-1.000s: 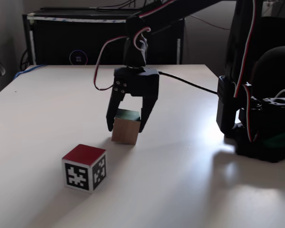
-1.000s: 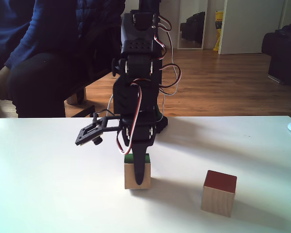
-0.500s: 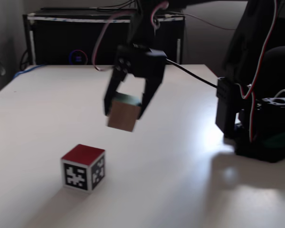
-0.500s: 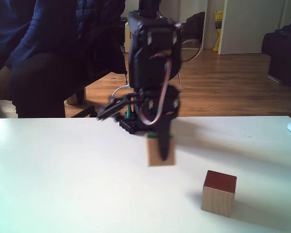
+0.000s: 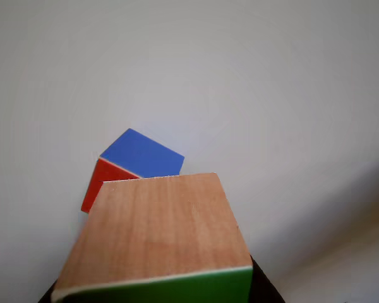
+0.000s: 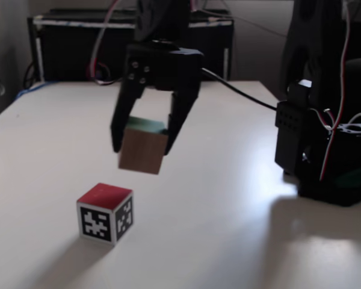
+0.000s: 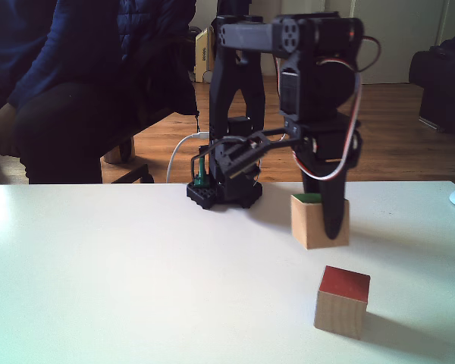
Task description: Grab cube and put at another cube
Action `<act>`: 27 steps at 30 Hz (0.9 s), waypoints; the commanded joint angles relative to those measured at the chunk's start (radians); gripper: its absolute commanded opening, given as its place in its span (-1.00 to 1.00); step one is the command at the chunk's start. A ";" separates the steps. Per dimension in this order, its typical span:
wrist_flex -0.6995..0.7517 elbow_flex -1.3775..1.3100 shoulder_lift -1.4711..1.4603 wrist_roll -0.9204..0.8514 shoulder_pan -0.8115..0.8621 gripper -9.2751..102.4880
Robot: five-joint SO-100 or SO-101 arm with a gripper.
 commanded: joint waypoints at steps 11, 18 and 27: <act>0.103 -0.385 -0.267 0.049 -0.035 -0.48; 0.138 -0.505 -0.367 0.052 -0.021 -0.48; 0.193 -0.660 -0.488 0.061 -0.017 -0.47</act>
